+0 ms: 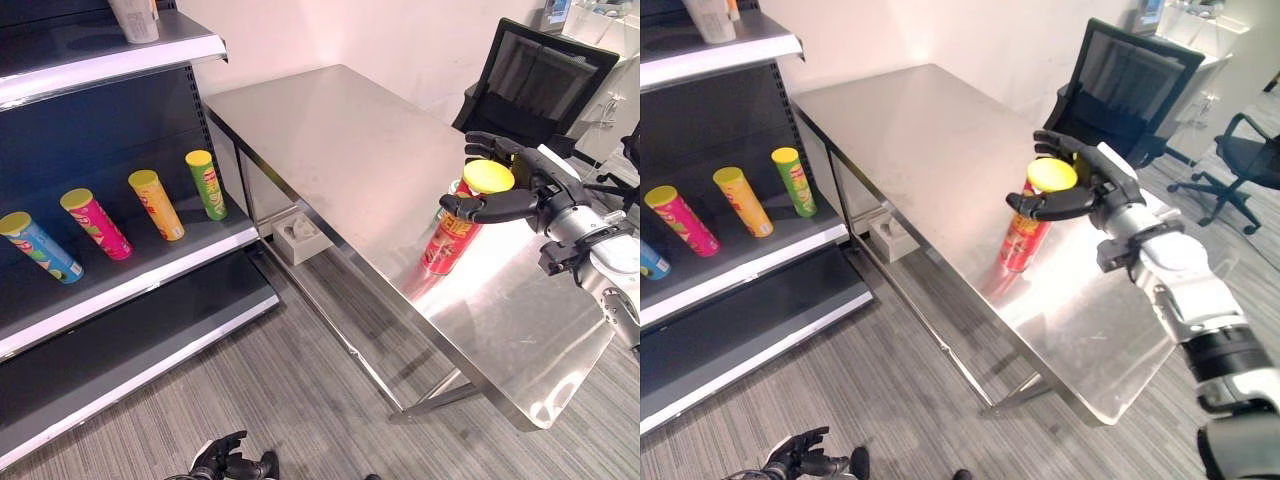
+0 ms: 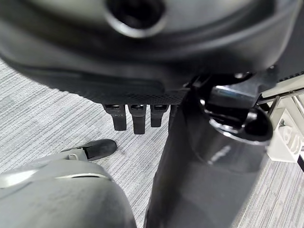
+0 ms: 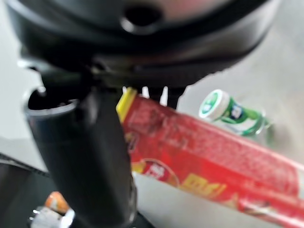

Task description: Put the goods on the table back onto the shelves and tidy them up.

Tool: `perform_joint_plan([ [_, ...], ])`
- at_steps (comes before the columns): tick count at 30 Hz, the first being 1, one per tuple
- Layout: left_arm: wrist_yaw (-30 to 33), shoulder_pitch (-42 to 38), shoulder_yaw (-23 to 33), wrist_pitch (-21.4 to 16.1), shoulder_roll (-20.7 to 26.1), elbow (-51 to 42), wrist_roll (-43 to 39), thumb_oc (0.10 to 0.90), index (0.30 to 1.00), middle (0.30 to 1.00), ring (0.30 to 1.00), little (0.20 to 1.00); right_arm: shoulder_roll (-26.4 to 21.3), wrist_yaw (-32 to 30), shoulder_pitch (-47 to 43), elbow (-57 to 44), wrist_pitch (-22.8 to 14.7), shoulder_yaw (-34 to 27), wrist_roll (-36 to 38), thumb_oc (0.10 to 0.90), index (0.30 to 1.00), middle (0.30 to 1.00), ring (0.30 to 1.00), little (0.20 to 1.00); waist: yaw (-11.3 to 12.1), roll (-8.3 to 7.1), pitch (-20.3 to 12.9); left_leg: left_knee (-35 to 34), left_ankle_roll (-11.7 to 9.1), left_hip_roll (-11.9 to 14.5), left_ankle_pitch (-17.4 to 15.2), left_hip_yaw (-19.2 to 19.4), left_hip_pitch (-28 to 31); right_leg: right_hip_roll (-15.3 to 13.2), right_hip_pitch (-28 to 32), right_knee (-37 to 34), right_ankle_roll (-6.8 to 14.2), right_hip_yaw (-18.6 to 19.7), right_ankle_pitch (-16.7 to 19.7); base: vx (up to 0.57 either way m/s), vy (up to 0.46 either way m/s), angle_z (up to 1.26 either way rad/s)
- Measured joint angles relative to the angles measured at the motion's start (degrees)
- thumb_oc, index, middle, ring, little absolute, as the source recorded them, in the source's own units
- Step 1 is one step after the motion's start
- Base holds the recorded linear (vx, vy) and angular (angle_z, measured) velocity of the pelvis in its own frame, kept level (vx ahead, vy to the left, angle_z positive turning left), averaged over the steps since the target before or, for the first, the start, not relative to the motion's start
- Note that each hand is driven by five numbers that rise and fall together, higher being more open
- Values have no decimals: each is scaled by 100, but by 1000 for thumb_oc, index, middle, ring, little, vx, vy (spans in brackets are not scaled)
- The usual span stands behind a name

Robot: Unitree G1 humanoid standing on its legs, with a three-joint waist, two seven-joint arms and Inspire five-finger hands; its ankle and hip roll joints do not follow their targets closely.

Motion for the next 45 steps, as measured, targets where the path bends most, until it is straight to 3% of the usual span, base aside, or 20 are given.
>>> perform_joint_plan([
  [9,4,-18,-4,-1,7,41,-2,800,900,900,900,900,-616,59,-461,360,59,618,-183,800,900,900,900,900,-35,-5,4,0,0,-1,0,3,0,-1,-3,0,0,2,0,0,0,0],
  [13,5,-25,-6,-2,15,59,-1,800,900,900,900,900,-678,147,-622,374,143,796,-244,800,900,900,900,900,-56,-11,7,0,0,1,0,6,3,0,-3,0,0,5,0,0,0,0],
  [14,5,-26,-6,-1,15,60,-2,800,900,900,900,900,-678,176,-644,374,144,854,-244,560,540,540,540,540,-56,-14,8,0,0,1,0,6,4,1,-3,0,0,4,0,0,0,0],
  [16,6,-30,-9,-2,17,60,-3,800,900,900,900,900,-676,197,-655,372,155,972,-242,400,300,300,300,300,-44,-28,16,0,0,2,0,6,2,1,-3,0,0,5,0,0,0,0],
  [21,3,-38,-12,-1,44,66,-13,800,900,900,900,900,-673,312,-1181,387,328,1594,-236,400,300,300,300,300,-51,-48,27,1,-1,5,1,9,7,6,-4,1,-2,4,2,0,0,0],
  [30,6,-60,3,-2,50,81,-61,800,900,900,900,900,-657,415,-1186,339,380,1643,-279,400,300,300,300,300,1,-101,45,1,-6,4,5,-10,4,6,7,1,-3,-5,2,-3,0,1],
  [32,8,-57,6,-2,50,97,-114,800,900,900,900,900,-554,412,-994,313,379,1398,-278,400,300,300,300,300,-21,-93,49,1,-6,3,5,-10,4,4,6,1,-3,-4,2,0,0,0],
  [34,16,-38,13,-8,50,85,-172,800,900,900,900,900,-416,340,-406,38,372,667,-290,400,300,300,300,300,-9,-86,51,1,-5,4,5,-16,3,5,8,0,-3,-6,0,-12,-48,1],
  [36,25,53,154,-2,47,-20,-210,800,900,900,900,900,74,178,340,-371,314,-382,-315,400,300,300,300,300,-14,-56,61,2,-4,7,6,-43,1,11,13,-1,-10,-13,-11,-10,-58,1],
  [41,145,201,452,-26,-2,-50,-274,800,900,900,900,900,584,-241,466,-796,249,-706,-340,400,300,300,300,300,17,133,48,2,-39,54,32,-184,32,80,149,-6,-36,-80,-52,-40,-156,14],
  [45,199,374,740,-31,-180,-269,-523,800,900,900,900,900,828,-646,523,-1482,58,-999,-579,400,300,300,300,300,431,265,104,32,-192,144,187,-600,-153,313,204,0,-119,-397,-147,-191,-180,46],
])
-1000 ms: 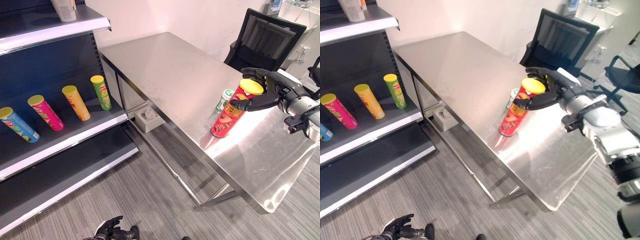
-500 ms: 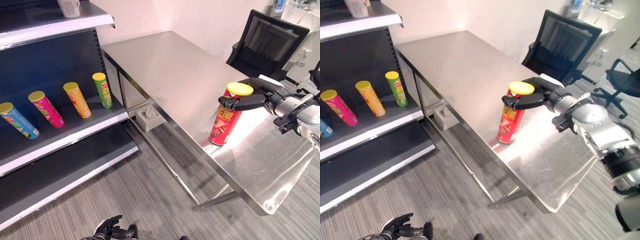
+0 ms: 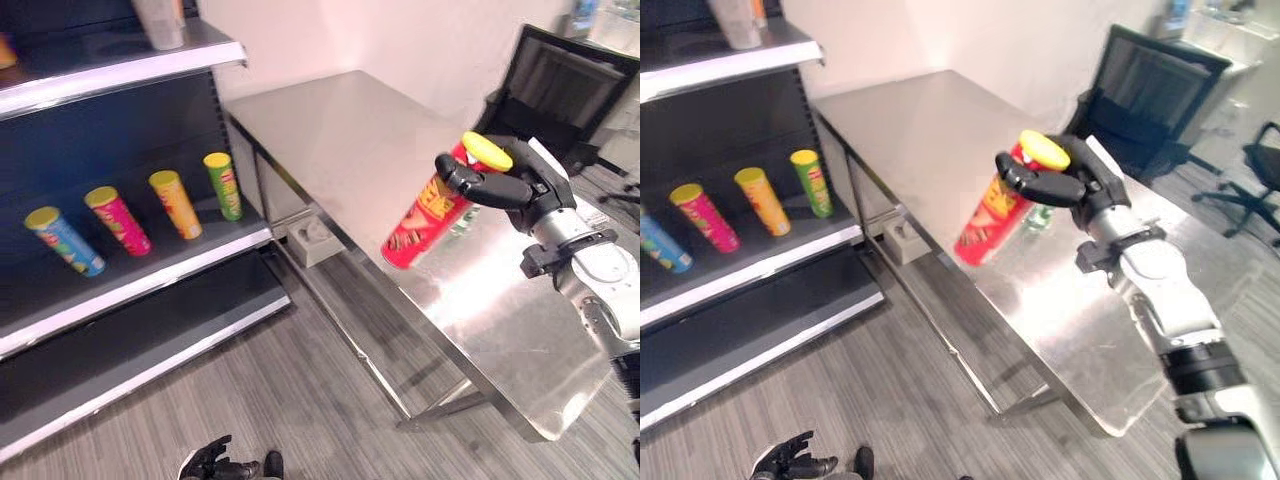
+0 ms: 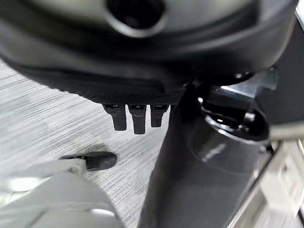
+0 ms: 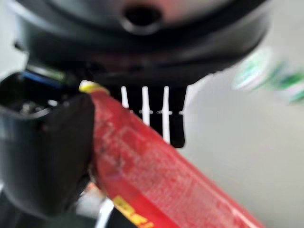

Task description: Put the goods on the table back onto the shelves and tidy them up.

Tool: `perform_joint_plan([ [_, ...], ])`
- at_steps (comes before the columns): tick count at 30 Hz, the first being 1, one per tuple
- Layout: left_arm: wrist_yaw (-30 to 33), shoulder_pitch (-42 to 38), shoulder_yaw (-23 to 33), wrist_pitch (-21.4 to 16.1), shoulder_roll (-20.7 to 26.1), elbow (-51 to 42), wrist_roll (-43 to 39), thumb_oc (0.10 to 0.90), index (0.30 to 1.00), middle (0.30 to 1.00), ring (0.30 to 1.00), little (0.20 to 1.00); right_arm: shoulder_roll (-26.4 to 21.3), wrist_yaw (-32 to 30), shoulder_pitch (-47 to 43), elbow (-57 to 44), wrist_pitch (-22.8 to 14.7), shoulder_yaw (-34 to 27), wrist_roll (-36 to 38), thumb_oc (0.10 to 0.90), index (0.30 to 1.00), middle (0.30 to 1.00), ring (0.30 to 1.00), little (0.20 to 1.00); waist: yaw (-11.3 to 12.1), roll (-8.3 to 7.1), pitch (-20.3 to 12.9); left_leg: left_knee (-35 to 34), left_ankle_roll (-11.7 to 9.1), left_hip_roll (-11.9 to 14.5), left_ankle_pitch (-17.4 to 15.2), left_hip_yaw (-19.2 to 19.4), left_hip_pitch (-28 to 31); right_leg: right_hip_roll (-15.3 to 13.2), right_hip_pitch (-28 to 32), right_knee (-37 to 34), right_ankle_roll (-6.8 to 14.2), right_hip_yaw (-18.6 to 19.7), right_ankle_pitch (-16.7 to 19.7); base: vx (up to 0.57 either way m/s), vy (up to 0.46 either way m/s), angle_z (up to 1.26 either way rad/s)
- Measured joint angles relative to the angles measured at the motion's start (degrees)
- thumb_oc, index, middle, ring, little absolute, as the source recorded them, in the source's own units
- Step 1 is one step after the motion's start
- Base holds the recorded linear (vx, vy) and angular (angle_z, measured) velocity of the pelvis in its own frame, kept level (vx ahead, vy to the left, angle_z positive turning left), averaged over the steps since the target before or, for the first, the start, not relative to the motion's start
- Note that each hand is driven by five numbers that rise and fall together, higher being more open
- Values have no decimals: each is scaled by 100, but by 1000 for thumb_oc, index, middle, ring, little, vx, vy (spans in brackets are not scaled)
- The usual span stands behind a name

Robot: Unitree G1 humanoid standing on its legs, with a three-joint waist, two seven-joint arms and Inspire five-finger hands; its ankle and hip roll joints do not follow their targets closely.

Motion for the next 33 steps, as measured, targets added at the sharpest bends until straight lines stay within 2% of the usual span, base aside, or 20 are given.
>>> perform_joint_plan([
  [4,75,-97,18,-2,-54,-224,-376,800,900,900,900,900,50,-290,-209,-301,-443,-206,-351,400,300,300,300,300,398,95,161,289,-271,147,232,-765,-673,257,-82,-43,-262,-566,-172,-229,-43,108],
  [5,97,-113,9,-2,-135,-232,-429,800,900,900,900,900,-9,-370,-253,-462,-463,-289,-556,400,300,300,300,300,586,257,282,170,-302,228,289,-842,-736,361,-22,11,-349,-846,-146,-205,136,106],
  [6,91,-130,57,-3,-181,-230,-449,800,900,900,900,900,3,-406,-221,-620,-475,-373,-705,400,300,300,300,300,666,243,356,97,-390,294,231,-772,-767,339,-34,-4,-459,-1052,-127,-167,165,109],
  [7,98,-82,284,35,-160,-63,-669,800,900,900,900,900,141,-418,-230,-844,-537,-333,-1048,400,300,300,300,300,714,5,500,348,-298,328,53,-293,-824,93,-80,8,-505,-1198,-93,-208,363,97],
  [9,195,-1,373,50,48,19,-571,800,900,900,900,900,136,-401,-93,-955,-616,-383,-1300,400,300,300,300,300,610,-153,589,599,-671,969,-213,199,-388,-186,-6,55,-381,-1344,-3,-144,557,75],
  [11,205,24,439,62,243,124,-487,800,900,900,900,900,169,-402,504,-1186,-660,-878,-1320,400,300,300,300,300,336,-2,555,1145,-1018,1638,-454,422,-260,-347,28,268,-329,-1273,25,-12,421,70],
  [12,225,138,402,57,275,135,-394,800,900,900,900,900,191,-415,656,-1154,-677,-950,-1319,400,300,300,300,300,139,83,537,922,-905,1769,-149,472,-63,-474,65,433,-263,-1284,2,-35,527,58],
  [13,217,201,319,58,244,131,-359,800,900,900,900,900,99,-432,756,-1144,-658,-1012,-1324,400,300,300,300,300,21,203,500,604,-989,1764,384,389,267,-716,-7,647,-86,-1231,24,-37,497,28],
  [15,193,234,155,89,251,21,-318,800,900,900,900,900,313,-484,744,-1107,-598,-996,-1324,400,300,300,300,300,-116,110,549,396,-959,1178,-236,139,497,-1280,-37,711,67,-1175,412,-98,497,7],
  [16,187,158,166,62,288,-102,-299,800,900,900,900,900,394,-467,747,-1105,-576,-989,-1325,400,300,300,300,300,-120,-14,601,814,-955,936,-579,36,309,-1604,-4,666,-3,-1167,674,-116,539,38],
  [17,155,-30,143,6,387,-253,-250,800,900,900,900,900,543,-468,747,-1099,-573,-1044,-1328,400,300,300,300,300,-81,-194,651,1973,-835,635,-1265,-202,-469,-1963,52,478,-68,-1095,1148,-132,502,65],
  [18,87,-243,-7,-57,444,-372,-179,800,900,900,900,900,574,-463,751,-1119,-586,-1163,-1330,400,300,300,300,300,-86,-40,572,1412,-580,646,-1093,-135,-751,-2070,70,473,-51,-981,1508,-111,488,43],
  [19,79,-465,-68,-64,600,-296,-128,800,900,900,900,900,928,-491,827,-1090,-585,-1210,-1364,400,300,300,300,300,122,-340,626,1189,-413,305,-855,82,-526,-2455,-85,557,-131,-943,1838,-98,476,23],
  [20,89,-634,-86,-49,689,-286,-62,800,900,900,900,900,1108,-500,847,-1100,-554,-1120,-1440,400,300,300,300,300,177,-334,631,1150,-267,134,-818,106,-559,-2580,-281,776,-329,-909,2482,-93,664,50],
  [21,111,-1015,-244,-50,851,-325,93,800,900,900,900,900,1036,-472,994,-1352,-482,-1020,-1592,400,300,300,300,300,55,-184,723,1211,136,72,-760,-157,-729,-2382,-667,1171,308,-144,1446,-62,624,80],
  [23,106,-1244,-151,-59,807,-348,86,800,900,900,900,900,956,-415,1000,-1523,-509,-985,-1678,400,300,300,300,300,23,17,834,1104,327,2,-706,-209,-641,-1671,-1091,1366,267,787,332,-16,459,64],
  [24,96,-1160,-5,-61,724,-477,84,800,900,900,900,900,946,-400,1038,-1515,-512,-985,-1703,400,300,300,300,300,15,139,849,807,349,-23,-694,-247,-332,-1025,-1356,1710,160,845,-155,3,304,29],
  [25,101,-925,29,-84,715,-658,83,800,900,900,900,900,918,-403,1089,-1517,-515,-985,-1708,400,300,300,300,300,-13,150,844,616,391,-70,-666,-243,-73,-363,-1558,1934,-116,637,-338,17,305,30],
  [27,88,-519,32,-70,716,-752,80,800,900,900,900,900,723,-409,1083,-1509,-550,-985,-1716,400,300,300,300,300,-110,51,773,362,419,-294,-681,-259,216,179,-1718,1848,-668,61,-446,57,174,8],
  [33,6,45,-181,164,118,-707,44,800,900,900,900,900,441,-473,1083,-1248,-566,-1020,-1714,400,300,300,300,300,-133,17,650,773,245,-405,-765,-298,-13,276,-1317,898,-827,339,-128,60,86,-1],
])
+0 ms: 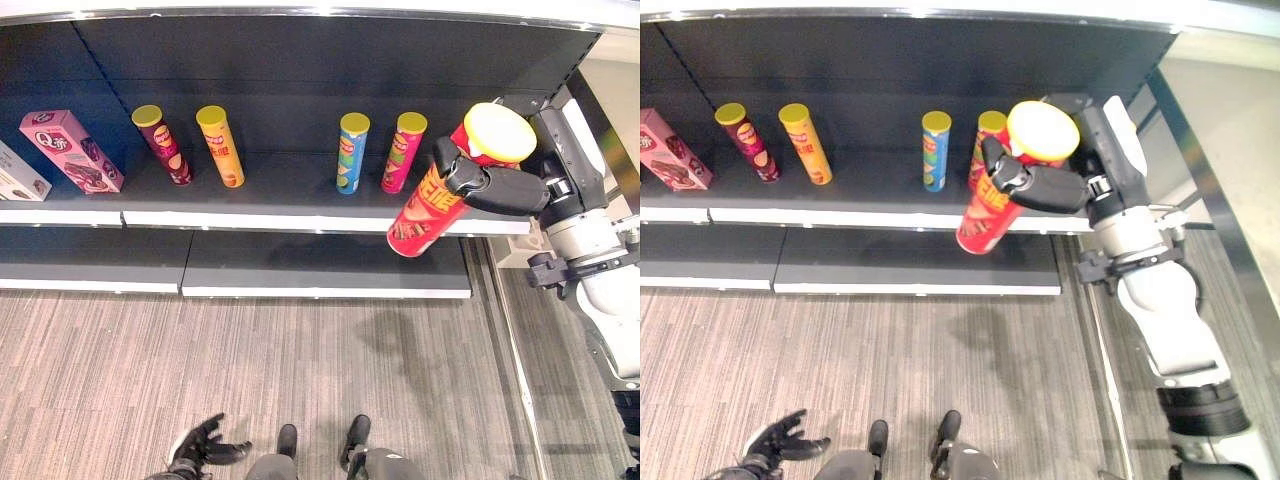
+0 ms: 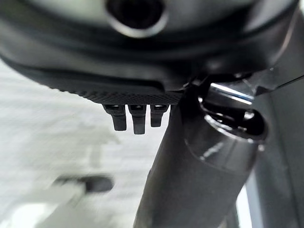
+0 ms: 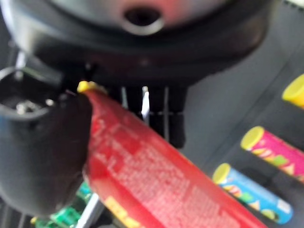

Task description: Put the goods on the table back onto the shelves and tidy them up.

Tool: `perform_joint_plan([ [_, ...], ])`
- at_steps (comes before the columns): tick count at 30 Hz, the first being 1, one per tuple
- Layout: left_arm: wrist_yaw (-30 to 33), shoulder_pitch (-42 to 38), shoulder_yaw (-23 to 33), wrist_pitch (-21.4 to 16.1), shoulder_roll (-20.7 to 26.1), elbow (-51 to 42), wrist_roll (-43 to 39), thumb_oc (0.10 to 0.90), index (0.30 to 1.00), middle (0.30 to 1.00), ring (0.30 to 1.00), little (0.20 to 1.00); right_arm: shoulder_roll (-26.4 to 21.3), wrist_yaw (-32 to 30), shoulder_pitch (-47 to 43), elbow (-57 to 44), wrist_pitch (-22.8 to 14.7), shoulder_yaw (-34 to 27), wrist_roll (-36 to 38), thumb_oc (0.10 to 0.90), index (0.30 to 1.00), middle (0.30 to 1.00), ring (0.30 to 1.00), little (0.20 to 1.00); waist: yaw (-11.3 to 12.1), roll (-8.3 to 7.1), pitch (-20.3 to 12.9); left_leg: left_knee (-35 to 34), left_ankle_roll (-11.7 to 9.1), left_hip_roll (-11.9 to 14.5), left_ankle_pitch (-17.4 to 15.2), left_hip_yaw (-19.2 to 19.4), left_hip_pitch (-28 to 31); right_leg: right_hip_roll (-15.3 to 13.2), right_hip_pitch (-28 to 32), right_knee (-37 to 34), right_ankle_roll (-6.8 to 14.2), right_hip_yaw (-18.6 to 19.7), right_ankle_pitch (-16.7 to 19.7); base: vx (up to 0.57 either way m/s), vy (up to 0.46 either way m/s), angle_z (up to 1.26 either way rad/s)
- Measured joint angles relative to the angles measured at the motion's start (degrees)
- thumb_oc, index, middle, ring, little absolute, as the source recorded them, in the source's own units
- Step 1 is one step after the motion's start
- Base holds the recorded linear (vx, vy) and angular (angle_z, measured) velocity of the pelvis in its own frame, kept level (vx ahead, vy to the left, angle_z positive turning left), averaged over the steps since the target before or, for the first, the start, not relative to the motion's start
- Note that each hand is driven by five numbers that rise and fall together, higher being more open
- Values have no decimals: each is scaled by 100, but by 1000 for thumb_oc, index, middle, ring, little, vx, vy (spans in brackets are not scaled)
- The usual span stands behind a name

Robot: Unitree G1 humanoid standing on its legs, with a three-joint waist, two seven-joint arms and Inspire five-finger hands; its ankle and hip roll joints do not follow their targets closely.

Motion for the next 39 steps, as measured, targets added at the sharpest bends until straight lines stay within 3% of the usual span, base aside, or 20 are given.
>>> perform_joint_plan([
  [2,-20,-101,7,-74,-122,-116,-264,800,900,900,900,900,-5,-1,62,13,1,-6,-1,400,300,300,300,300,14,-100,94,1492,-340,-170,-239,-11,-813,-246,226,-257,-80,-135,102,96,250,34],
  [3,-24,-132,9,-97,-114,-146,-352,800,900,900,900,900,3,3,93,9,1,-1,-4,400,300,300,300,300,25,-108,114,1585,-339,-104,-355,141,-900,-264,346,-399,-65,-169,141,162,306,39],
  [4,-22,-183,10,-100,-92,-161,-410,800,900,900,900,900,38,5,162,7,2,-1,-43,400,300,300,300,300,5,-89,120,932,-413,452,-312,261,-883,-193,562,-603,-41,-249,166,143,304,8],
  [7,-33,-240,-13,-87,-82,-148,-408,800,900,900,900,900,153,-14,219,6,9,-92,-218,400,300,300,300,300,-108,-53,149,76,-795,1283,-24,60,-910,-198,622,-645,97,-179,195,200,411,-10],
  [8,-30,-285,-57,-87,-86,-108,-406,800,900,900,900,900,361,-116,312,29,9,-168,-245,400,300,300,300,300,-287,-9,141,-496,-1050,1888,156,68,-945,-197,632,-646,295,-125,141,446,888,-21],
  [9,-6,-389,-84,-82,-105,-48,-384,800,900,900,900,900,417,-148,474,32,31,-291,-306,400,300,300,300,300,-320,88,139,-818,-1142,2086,275,92,-925,-325,721,-751,565,-23,227,483,1016,-33],
  [11,-60,-349,-172,-102,-226,-32,-223,800,900,900,900,900,463,-121,991,-142,81,-788,-455,400,300,300,300,300,-393,498,-60,-617,-863,1423,534,51,-773,-912,1027,-860,1195,51,347,247,640,-23],
  [12,-53,-458,-194,-107,-77,50,-154,800,900,900,900,900,723,-162,1288,-165,53,-937,-473,400,300,300,300,300,-329,229,-57,-362,-749,946,737,131,-810,-1446,1084,-781,1307,70,369,27,353,20],
  [14,-31,-598,-128,-115,413,49,54,800,900,900,900,900,1149,-153,1331,-55,293,-719,-587,400,300,300,300,300,-406,-1,-90,-179,-222,210,645,317,-937,-2201,683,-236,757,16,897,4,449,-3],
  [15,31,-636,-7,-111,683,28,48,800,900,900,900,900,1150,-139,1067,-51,344,-292,-711,400,300,300,300,300,-167,-5,-87,-183,-48,90,550,631,-952,-2372,265,-67,771,49,1415,-18,320,-56],
  [17,142,-718,221,-112,844,15,47,800,900,900,900,900,1112,-78,958,-51,343,43,-762,400,300,300,300,300,-52,59,-67,-171,63,58,523,577,-941,-2212,235,-14,1176,52,994,-27,167,-24],
  [19,198,-784,179,-123,1035,-100,46,800,900,900,900,900,1026,-56,852,-11,338,80,-862,400,300,300,300,300,31,94,-7,-175,182,8,466,525,-919,-1935,185,165,1173,109,920,-34,86,15],
  [20,204,-778,165,-122,987,-97,46,800,900,900,900,900,991,-38,714,65,339,102,-903,400,300,300,300,300,49,194,50,-222,229,60,482,549,-860,-1926,33,369,1277,250,802,-52,29,-13],
  [21,199,-814,81,-110,802,-100,44,800,900,900,900,900,807,-44,461,187,335,123,-910,400,300,300,300,300,-2,435,211,-233,260,232,497,568,-844,-1593,-126,-65,1379,458,392,8,-12,-25],
  [22,187,-850,-12,-112,750,-110,42,800,900,900,900,900,715,-59,380,228,335,126,-931,400,300,300,300,300,-37,417,282,-232,257,225,498,584,-855,-1451,-191,-496,1354,487,437,42,-47,-7],
  [23,166,-865,-84,-114,745,-185,43,800,900,900,900,900,685,-98,320,283,332,122,-953,400,300,300,300,300,-107,256,384,-249,221,127,520,561,-854,-1286,-213,-947,1305,604,470,92,-118,55],
  [24,153,-876,-118,-119,673,-228,45,800,900,900,900,900,657,-119,351,389,327,107,-960,400,300,300,300,300,-346,147,468,-297,125,-6,581,335,-839,-1204,-114,-926,1148,1024,834,50,-128,78],
  [29,17,-637,-376,-118,-120,-392,37,800,900,900,900,900,635,-197,407,659,410,126,-1379,400,300,300,300,300,-339,404,608,-363,-231,518,660,54,-1059,-635,-207,-902,920,693,814,16,-90,28],
  [33,96,-687,-441,-137,-200,-408,39,800,900,900,900,900,928,-625,-102,660,419,176,-2079,400,300,300,300,300,-72,668,869,-418,-279,392,747,-162,-1275,-770,-276,-900,894,492,832,-27,-7,31],
  [39,339,-877,-455,-244,-21,-399,42,800,900,900,900,900,917,-1475,-948,957,442,351,-3403,400,300,300,300,300,265,670,1046,-406,-256,211,764,-232,-1473,-929,-378,-900,937,340,802,-34,4,17],
])
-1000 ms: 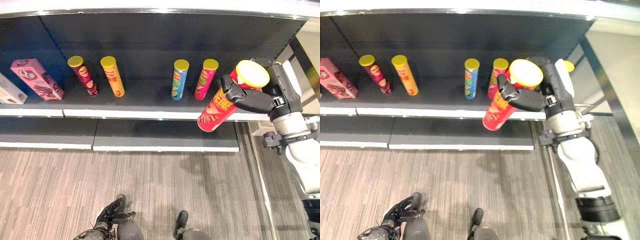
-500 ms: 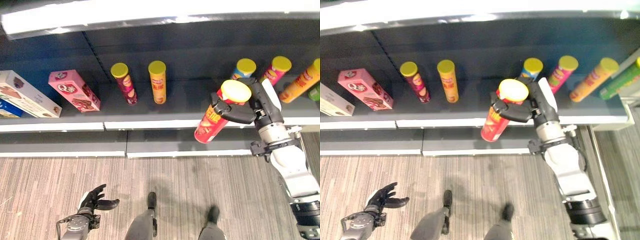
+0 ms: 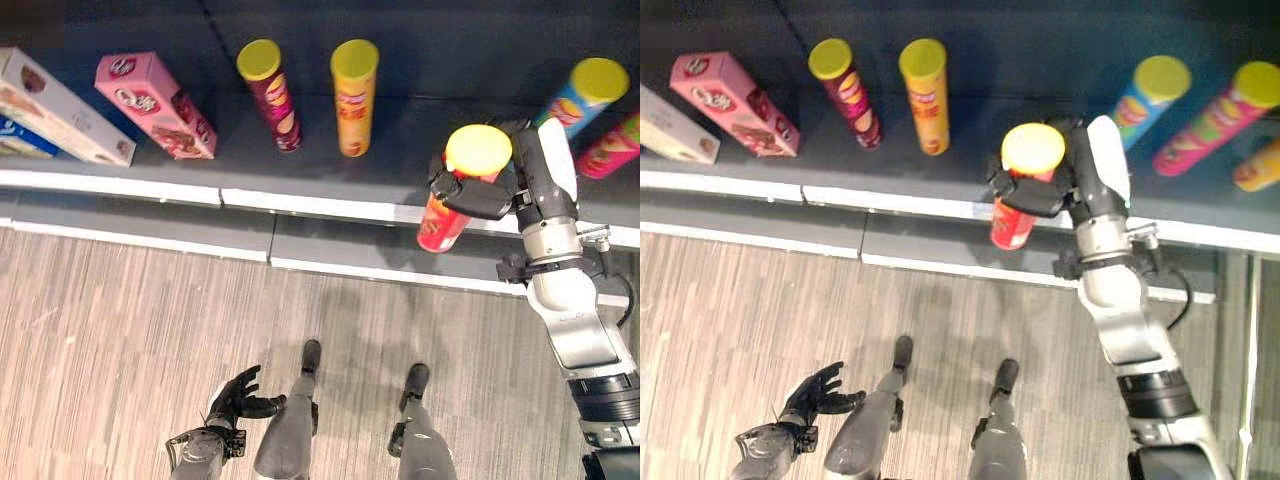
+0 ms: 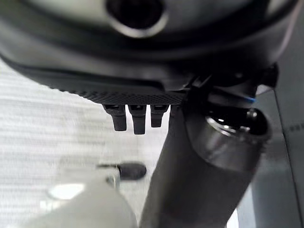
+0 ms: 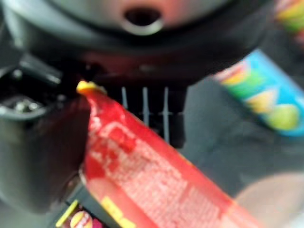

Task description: Put the goods on the table back onto the shelves and tidy them up.

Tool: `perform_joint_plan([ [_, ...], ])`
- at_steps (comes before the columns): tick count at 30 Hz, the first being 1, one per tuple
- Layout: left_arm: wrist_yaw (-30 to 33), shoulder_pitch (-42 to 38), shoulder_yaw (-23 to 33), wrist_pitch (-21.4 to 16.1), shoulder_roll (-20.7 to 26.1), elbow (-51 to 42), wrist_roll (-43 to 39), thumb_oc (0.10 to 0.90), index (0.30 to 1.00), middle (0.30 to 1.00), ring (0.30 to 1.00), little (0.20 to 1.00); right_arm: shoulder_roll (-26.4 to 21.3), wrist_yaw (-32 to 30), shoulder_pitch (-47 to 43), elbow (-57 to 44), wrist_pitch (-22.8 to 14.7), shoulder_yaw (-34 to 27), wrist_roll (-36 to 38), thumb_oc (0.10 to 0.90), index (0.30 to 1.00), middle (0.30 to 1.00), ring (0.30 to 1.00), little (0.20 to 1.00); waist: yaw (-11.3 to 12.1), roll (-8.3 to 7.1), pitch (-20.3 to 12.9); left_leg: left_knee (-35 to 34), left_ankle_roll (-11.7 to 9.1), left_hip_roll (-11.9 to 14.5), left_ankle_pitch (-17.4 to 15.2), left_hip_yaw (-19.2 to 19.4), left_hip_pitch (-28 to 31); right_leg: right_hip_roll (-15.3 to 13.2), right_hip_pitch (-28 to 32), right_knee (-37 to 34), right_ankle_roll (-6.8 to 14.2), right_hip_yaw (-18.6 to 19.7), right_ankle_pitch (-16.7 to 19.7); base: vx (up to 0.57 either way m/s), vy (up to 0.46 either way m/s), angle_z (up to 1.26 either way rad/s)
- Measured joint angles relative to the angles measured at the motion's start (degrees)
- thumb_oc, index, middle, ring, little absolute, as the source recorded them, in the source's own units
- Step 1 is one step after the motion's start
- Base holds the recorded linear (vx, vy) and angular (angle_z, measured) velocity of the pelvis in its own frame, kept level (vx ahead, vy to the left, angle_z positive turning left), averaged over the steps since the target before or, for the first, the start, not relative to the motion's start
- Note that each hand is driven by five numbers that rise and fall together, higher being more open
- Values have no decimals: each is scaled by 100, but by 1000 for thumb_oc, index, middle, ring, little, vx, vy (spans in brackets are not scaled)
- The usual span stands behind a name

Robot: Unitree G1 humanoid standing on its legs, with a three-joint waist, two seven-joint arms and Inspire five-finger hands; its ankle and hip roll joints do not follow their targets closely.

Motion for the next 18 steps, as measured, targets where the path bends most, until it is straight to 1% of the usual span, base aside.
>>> perform_joint_plan([
  [2,61,-28,-13,-6,64,1,0,800,900,900,900,900,-29,-258,-363,297,41,15,-341,400,300,300,300,300,71,0,44,-3,1,-44,0,-13,-43,-32,-18,0,3,-37,-1,-12,-5,14],
  [3,120,-39,-25,-10,103,3,0,800,900,900,900,900,-29,-459,-495,396,123,15,-536,400,300,300,300,300,96,1,73,-8,8,-65,5,-41,-54,-50,-4,0,15,-73,-11,-5,-11,19],
  [5,223,-48,-34,-22,139,22,-1,800,900,900,900,900,-35,-795,-680,594,229,10,-855,400,300,300,300,300,93,-4,85,-9,10,-115,7,-111,-107,-87,-8,0,48,-153,-35,0,-7,21],
  [6,246,-49,-49,-24,147,0,-4,800,900,900,900,900,-34,-965,-691,597,385,-7,-1023,400,300,300,300,300,131,-1,87,-10,10,-133,7,-117,-124,-104,-10,0,52,-159,-39,-1,-8,14],
  [7,255,-54,-55,-32,147,-16,-4,800,900,900,900,900,-32,-1056,-693,597,450,-7,-1102,400,300,300,300,300,134,-2,88,-11,10,-138,7,-124,-129,-107,-9,0,63,-177,-47,1,-15,7],
  [10,267,-92,-108,-56,146,-14,-5,800,900,900,900,900,-31,-1245,-705,597,526,-6,-1171,400,300,300,300,300,147,2,91,-12,11,-132,7,-125,-136,-100,-11,0,71,-186,-54,0,-2,1],
  [12,267,-115,-131,-64,145,-27,-5,800,900,900,900,900,-31,-1353,-707,597,583,-9,-1176,400,300,300,300,300,107,2,91,-14,10,-125,7,-129,-142,-91,-11,0,71,-194,-54,0,0,0],
  [13,327,-116,-168,-94,147,-101,-5,800,900,900,900,900,-30,-1502,-711,597,616,-25,-1175,400,300,300,300,300,72,3,91,-14,11,-124,7,-133,-160,-89,-27,0,72,-195,-55,0,0,0],
  [15,358,-148,-235,-111,149,-149,-6,800,900,900,900,900,-29,-1628,-720,598,638,-77,-1175,400,300,300,300,300,68,11,95,-12,11,-123,7,-134,-174,-88,-43,-1,73,-195,-55,0,0,0],
  [18,371,-202,-298,-113,149,-197,-8,800,900,900,900,900,-29,-1840,-925,628,684,-105,-1175,400,300,300,300,300,63,20,99,1,24,-117,18,-135,-297,-83,-162,-1,76,-195,-51,0,0,0],
])
